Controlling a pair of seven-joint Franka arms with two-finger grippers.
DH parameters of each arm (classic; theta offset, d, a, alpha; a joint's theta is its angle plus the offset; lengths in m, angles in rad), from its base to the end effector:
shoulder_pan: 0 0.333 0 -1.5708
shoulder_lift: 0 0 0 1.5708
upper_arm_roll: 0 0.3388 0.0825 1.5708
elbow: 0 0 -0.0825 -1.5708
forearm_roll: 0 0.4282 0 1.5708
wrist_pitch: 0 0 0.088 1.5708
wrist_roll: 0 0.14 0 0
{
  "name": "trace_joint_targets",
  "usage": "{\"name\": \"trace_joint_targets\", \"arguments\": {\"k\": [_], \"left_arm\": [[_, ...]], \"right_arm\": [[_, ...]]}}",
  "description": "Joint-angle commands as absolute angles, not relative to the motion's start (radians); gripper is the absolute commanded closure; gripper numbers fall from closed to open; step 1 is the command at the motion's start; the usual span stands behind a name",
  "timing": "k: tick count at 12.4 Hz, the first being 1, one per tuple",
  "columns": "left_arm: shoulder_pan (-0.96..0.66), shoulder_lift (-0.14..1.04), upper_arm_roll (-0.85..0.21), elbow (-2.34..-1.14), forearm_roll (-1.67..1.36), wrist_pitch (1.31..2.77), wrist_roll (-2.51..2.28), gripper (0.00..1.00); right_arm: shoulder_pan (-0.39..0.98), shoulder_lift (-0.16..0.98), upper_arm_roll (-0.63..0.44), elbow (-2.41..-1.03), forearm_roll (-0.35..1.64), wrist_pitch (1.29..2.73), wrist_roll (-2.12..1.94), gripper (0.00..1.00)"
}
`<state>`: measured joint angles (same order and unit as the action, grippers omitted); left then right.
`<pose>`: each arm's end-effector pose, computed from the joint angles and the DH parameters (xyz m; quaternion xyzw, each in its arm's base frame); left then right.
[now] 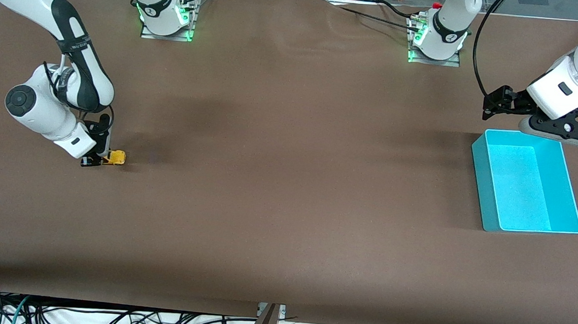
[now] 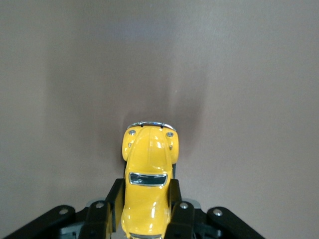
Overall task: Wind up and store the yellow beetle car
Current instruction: 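Push the yellow car across the table toward the left gripper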
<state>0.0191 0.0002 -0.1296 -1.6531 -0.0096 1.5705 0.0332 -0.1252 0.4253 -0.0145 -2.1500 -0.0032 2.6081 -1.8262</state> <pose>0.5885 -0.0666 0.5719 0.9966 -0.0715 -0.0415 0.0032 0.6009 -0.0848 0.1535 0.6634 0.7481 0.0059 0.0158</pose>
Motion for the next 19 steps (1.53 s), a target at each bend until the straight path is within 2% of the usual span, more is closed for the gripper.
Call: {"name": "trace_joint_targets", "arguments": {"k": [1, 5, 6, 7, 8, 11, 15, 19], "left_arm": [[0.018, 0.014, -0.133, -1.624, 0.011, 1.551, 0.029, 0.00], [0.018, 0.014, -0.133, -1.624, 0.009, 1.551, 0.029, 0.00], [0.018, 0.014, -0.133, -1.624, 0.011, 1.549, 0.029, 0.00], [0.018, 0.014, -0.133, -1.624, 0.011, 1.551, 0.029, 0.00], [0.018, 0.014, -0.133, -1.624, 0.011, 1.551, 0.029, 0.00], [0.018, 0.014, -0.133, -1.624, 0.011, 1.549, 0.029, 0.00], [0.018, 0.014, -0.133, -1.624, 0.012, 1.551, 0.032, 0.00], [0.015, 0.014, -0.150, -1.624, 0.011, 1.549, 0.029, 0.00]], "right_arm": [[-0.167, 0.440, -0.006, -2.169, 0.006, 2.634, -1.882, 0.75], [-0.178, 0.442, -0.006, -2.161, 0.008, 2.634, -1.898, 0.75], [-0.178, 0.440, -0.006, -2.154, 0.009, 2.631, -1.894, 0.66], [-0.176, 0.437, -0.005, -2.131, 0.014, 2.622, -1.887, 0.22], [-0.175, 0.433, -0.003, -2.088, 0.023, 2.579, -1.888, 0.00], [-0.170, 0.434, -0.005, -1.933, 0.081, 2.380, -1.887, 0.00], [-0.172, 0.423, -0.005, -1.907, 0.142, 2.358, -1.862, 0.00], [-0.167, 0.416, -0.005, -1.772, 0.181, 2.199, -1.706, 0.00]]}}
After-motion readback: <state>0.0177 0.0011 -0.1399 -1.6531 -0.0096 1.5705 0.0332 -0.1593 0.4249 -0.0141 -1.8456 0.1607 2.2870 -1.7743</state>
